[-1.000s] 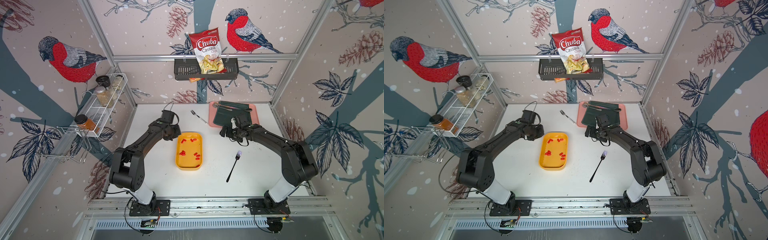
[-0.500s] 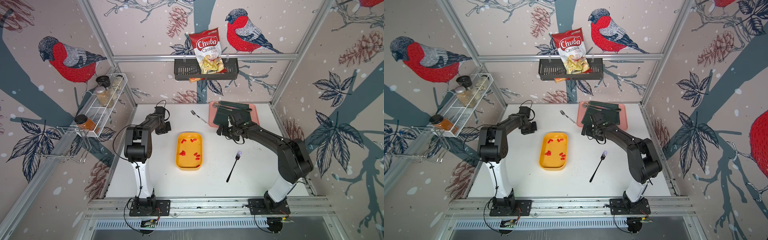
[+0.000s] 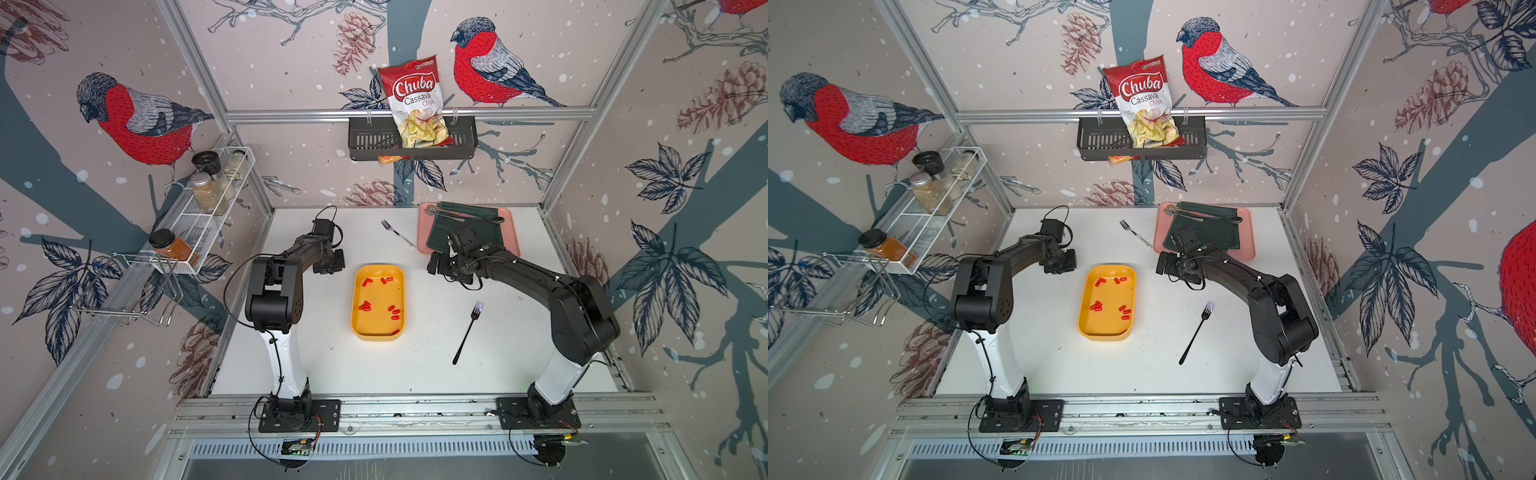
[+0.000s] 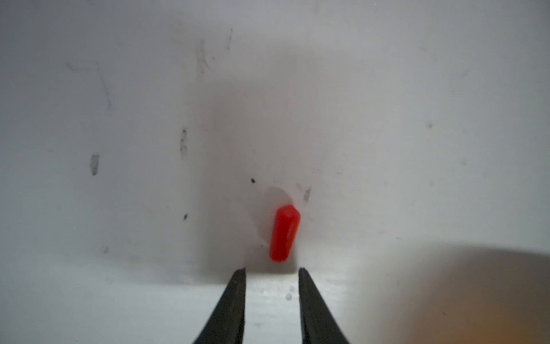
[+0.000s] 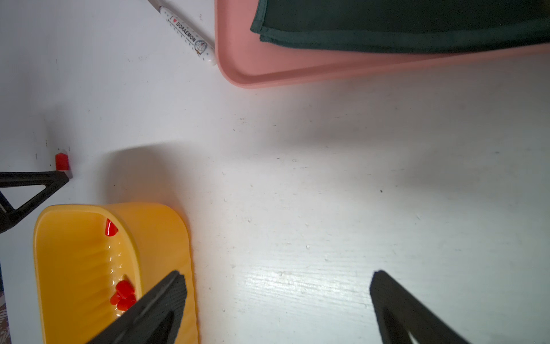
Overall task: Take the screw protection sleeves out of the storage box
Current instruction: Place the screw protection sleeve at the center of the board, then pick up the screw protection sleeve from the storage box.
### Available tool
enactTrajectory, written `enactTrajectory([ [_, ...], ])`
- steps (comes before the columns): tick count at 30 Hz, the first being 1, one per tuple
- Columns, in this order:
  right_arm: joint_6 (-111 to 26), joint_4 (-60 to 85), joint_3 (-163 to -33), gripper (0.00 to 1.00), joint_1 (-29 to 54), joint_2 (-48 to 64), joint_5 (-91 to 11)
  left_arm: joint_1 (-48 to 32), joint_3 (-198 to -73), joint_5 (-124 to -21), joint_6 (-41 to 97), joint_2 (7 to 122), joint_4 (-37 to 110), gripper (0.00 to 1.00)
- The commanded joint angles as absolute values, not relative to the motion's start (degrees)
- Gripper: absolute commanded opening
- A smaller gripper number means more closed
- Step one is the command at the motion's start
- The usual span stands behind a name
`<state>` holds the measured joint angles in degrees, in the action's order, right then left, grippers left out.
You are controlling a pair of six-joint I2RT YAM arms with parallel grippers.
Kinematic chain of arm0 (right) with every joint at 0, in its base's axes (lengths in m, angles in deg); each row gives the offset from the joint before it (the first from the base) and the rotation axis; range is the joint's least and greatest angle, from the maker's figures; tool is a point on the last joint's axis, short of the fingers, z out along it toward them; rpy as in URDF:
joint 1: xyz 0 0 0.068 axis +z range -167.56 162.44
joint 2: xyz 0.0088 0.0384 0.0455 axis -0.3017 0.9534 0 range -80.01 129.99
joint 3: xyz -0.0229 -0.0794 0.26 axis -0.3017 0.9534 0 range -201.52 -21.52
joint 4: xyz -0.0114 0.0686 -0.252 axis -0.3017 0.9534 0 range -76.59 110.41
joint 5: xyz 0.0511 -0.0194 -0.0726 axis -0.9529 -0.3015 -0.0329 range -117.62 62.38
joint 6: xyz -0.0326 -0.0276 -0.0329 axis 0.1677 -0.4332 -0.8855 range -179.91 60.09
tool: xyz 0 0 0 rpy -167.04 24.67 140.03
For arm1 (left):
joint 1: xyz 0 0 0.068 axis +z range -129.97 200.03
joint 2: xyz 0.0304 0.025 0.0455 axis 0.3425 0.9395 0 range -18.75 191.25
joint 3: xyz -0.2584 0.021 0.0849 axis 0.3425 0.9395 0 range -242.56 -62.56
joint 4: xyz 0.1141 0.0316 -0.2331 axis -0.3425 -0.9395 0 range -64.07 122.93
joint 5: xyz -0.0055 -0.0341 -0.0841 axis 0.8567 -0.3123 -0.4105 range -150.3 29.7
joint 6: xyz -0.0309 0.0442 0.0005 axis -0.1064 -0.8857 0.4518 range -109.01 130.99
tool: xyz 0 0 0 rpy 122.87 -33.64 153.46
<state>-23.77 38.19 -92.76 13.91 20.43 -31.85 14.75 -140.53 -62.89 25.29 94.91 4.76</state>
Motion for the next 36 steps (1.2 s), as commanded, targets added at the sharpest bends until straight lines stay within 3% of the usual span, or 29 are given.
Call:
enactTrajectory([
  [1, -24.0, 39.1, -92.5, 1.00, 14.0, 19.2, -30.5, 13.2, -139.9, -61.8, 27.5, 91.3, 1.6, 0.36],
  [7, -23.8, 38.1, -89.8, 1.00, 14.1, 16.1, -30.4, 4.9, -137.9, -62.7, 31.0, 81.6, -2.3, 0.41],
  [14, -23.5, 37.4, -86.1, 1.00, 13.9, 13.6, -31.1, -6.9, -133.2, -63.0, 33.5, 77.7, -5.9, 0.38],
  [24, -24.3, 36.6, -84.7, 1.00, 13.9, 13.3, -32.0, -7.1, -127.0, -65.4, 44.5, 77.6, -1.9, 0.35],
  [36, -25.0, 36.7, -83.8, 1.00, 14.0, 13.1, -31.8, -7.2, -128.3, -64.9, 46.3, 82.6, -2.5, 0.25],
])
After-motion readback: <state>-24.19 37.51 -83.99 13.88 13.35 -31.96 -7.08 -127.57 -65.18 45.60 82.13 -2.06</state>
